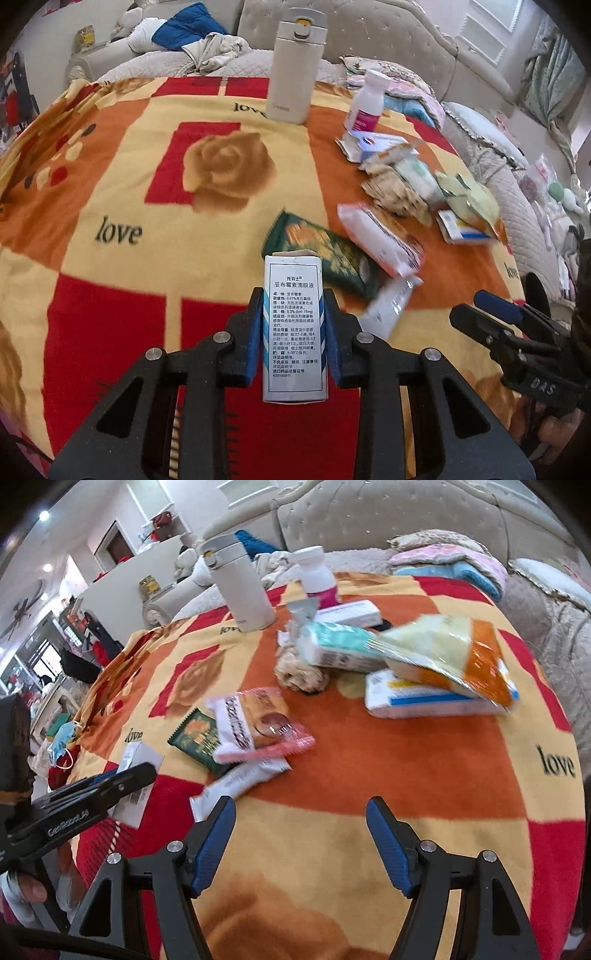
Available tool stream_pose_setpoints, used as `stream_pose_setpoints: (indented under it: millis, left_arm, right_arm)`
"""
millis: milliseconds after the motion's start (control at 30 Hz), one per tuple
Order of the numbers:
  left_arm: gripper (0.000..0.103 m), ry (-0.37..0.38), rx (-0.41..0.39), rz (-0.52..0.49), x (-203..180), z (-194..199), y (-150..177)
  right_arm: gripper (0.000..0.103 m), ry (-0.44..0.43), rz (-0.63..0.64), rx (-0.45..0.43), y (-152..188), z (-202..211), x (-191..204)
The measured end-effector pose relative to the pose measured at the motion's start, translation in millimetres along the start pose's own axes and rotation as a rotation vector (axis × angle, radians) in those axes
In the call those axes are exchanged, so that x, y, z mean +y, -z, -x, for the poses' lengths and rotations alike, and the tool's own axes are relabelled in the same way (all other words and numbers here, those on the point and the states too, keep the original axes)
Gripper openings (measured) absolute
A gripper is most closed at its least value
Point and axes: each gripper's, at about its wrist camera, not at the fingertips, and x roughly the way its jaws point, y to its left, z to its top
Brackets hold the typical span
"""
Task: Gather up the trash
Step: 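Grasp the white medicine box with the left tool, then grasp the pink-white bread packet with the right tool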
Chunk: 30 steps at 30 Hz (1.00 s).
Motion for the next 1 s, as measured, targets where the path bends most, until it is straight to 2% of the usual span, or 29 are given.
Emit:
stream_pose_setpoints:
  millis: [333,633,833,900,933,1000]
  left_arm:
    - [0.027,-0.027,0.008,-0.001,8.8,-18.8,-17.0]
    - [0.027,-0.02,0.027,0.017,17.3,-31.9,-22.4]
    - [0.027,-0.019,0.028,0.02,18.1,-34.3,-22.5]
    - [0.027,-0.019,0.024,0.017,17.0,-32.9,-22.1]
    - [0.027,-0.018,0.024,0.016,16.4,-31.6,-22.0]
    - [0.027,-0.013,0.017,0.011,14.4,-25.6,-21.4]
  right_arm:
    - [0.072,-0.027,0.067,0.032,-38.4,-31.8,16.9]
    - [0.077,-0.112,0.069,0.11,-63.9,-80.6,17.6]
    - [0.078,-0.059,0.141,0.095,-67.1,-88.2,31.8]
    - [0.062,-0.033,0.161,0.069,-63.9,-86.5,35.4]
    - [0.058,-0.034,0.162,0.059,-62.9,-84.9,35.2]
    - [0.057,-0.046,0.144,0.025,-59.3,-73.2,32.9]
